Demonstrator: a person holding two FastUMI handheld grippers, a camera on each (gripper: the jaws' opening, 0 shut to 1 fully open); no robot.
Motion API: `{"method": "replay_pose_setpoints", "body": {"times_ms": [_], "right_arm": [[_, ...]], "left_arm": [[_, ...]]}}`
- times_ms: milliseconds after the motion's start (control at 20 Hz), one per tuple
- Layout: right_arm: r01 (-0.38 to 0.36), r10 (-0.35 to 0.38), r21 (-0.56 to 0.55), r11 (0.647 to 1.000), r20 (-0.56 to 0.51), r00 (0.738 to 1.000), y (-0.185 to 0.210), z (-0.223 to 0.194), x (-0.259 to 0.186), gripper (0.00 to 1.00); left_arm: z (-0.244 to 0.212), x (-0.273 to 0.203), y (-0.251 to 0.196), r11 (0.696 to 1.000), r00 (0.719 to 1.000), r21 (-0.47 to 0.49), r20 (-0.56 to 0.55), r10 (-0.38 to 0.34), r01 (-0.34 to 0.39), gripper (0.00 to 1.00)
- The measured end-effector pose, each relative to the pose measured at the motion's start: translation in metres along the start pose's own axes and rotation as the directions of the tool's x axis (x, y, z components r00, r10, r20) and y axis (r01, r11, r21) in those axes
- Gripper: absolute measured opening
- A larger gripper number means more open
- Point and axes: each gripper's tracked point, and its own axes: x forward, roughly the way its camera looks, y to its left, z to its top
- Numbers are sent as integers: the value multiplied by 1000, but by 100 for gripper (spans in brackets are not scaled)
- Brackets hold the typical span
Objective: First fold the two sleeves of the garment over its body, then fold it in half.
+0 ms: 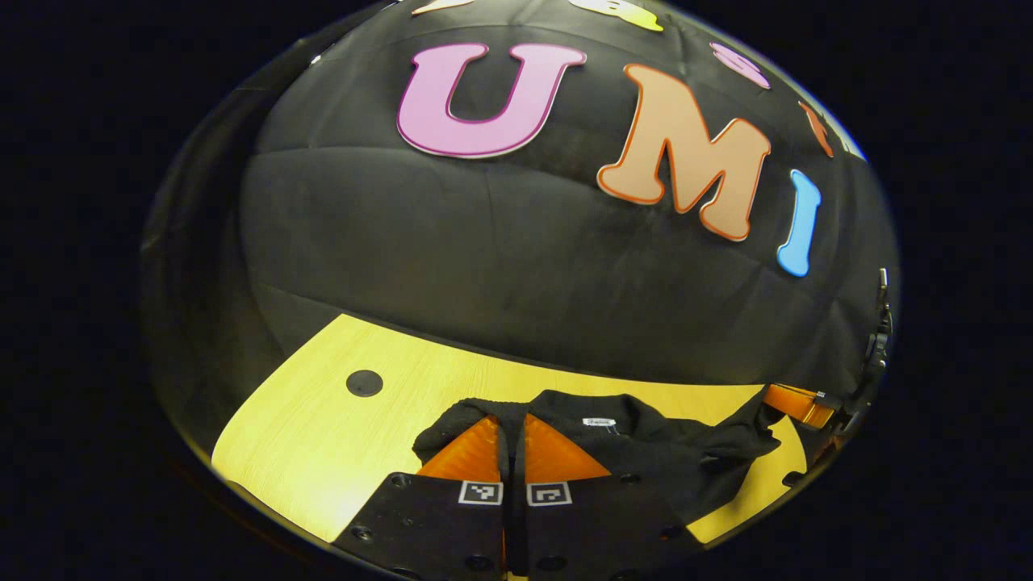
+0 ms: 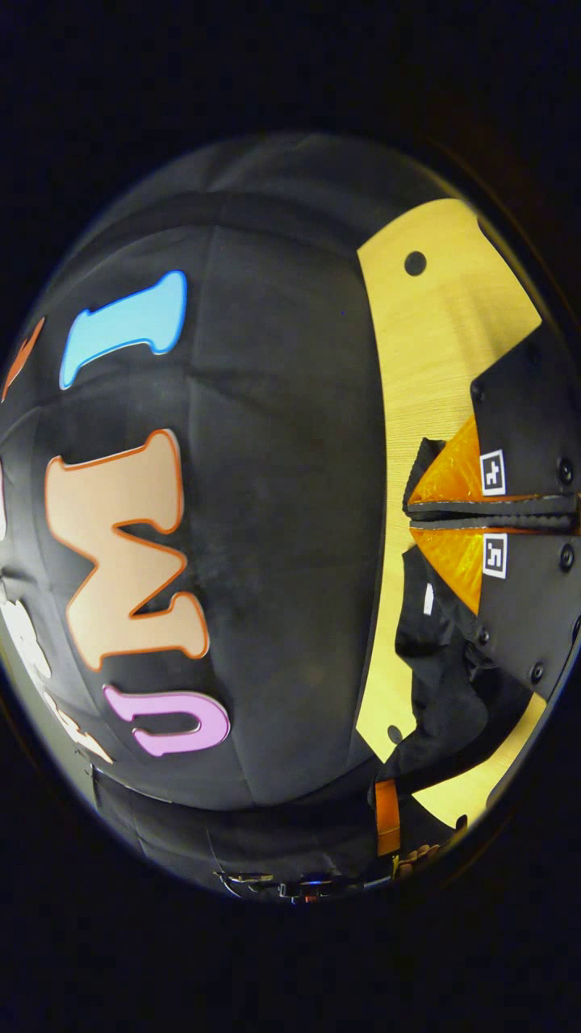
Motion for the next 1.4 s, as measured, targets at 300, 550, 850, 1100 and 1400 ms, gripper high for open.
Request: {"method": "replay_pose_setpoints", "body": {"times_ms": [300,550,850,1100,1400], "right_arm": [[-23,25,55,998,-41,999,-16,-12,26,7],[-13,12,92,996,18,1000,-23,10,21,22],[-22,22,52,998,11,1000,-18,12,-10,73],[-53,52,13,999,71,996,2,16,-60,99],[-42,50,-49,998,197,979,25,25,-156,95]], "left_arm": [[-15,34,-3,997,998,50,-34,59,-57,0],[-13,33,-13,999,999,-13,-16,52,-52,36],[9,5,-16,998,999,-40,20,49,-48,95],[38,-36,-23,998,996,-50,85,27,-23,94],[64,-118,-40,998,983,-55,182,-14,25,95]]}}
